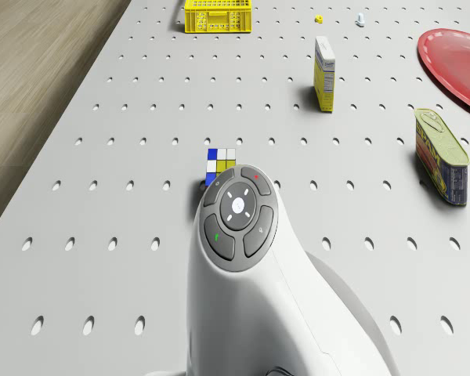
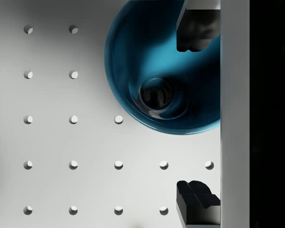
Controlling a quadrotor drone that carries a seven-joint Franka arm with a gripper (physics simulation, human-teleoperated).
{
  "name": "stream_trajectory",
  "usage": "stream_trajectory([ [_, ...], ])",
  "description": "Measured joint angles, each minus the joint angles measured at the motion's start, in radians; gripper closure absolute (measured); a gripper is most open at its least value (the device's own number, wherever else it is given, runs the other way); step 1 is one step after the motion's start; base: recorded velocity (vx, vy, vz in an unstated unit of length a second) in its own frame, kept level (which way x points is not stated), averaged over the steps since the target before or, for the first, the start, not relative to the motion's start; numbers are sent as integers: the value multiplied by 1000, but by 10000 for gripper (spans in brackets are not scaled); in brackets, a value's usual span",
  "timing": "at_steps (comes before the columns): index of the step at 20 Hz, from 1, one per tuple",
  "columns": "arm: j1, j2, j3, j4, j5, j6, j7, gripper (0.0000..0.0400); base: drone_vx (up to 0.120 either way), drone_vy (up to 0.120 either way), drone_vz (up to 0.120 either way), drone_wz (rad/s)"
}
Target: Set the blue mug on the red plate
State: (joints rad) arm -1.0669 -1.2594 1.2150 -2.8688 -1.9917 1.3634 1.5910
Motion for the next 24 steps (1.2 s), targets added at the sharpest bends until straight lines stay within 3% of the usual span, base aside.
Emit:
stream_trajectory([
  [12, 11, -52, -43, 6, -28, 64, -9, 0, 0, 0, 0, 0],
  [24, -16, -76, -57, 30, -37, 101, -1, 0, 0, 0, 0, 0],
])
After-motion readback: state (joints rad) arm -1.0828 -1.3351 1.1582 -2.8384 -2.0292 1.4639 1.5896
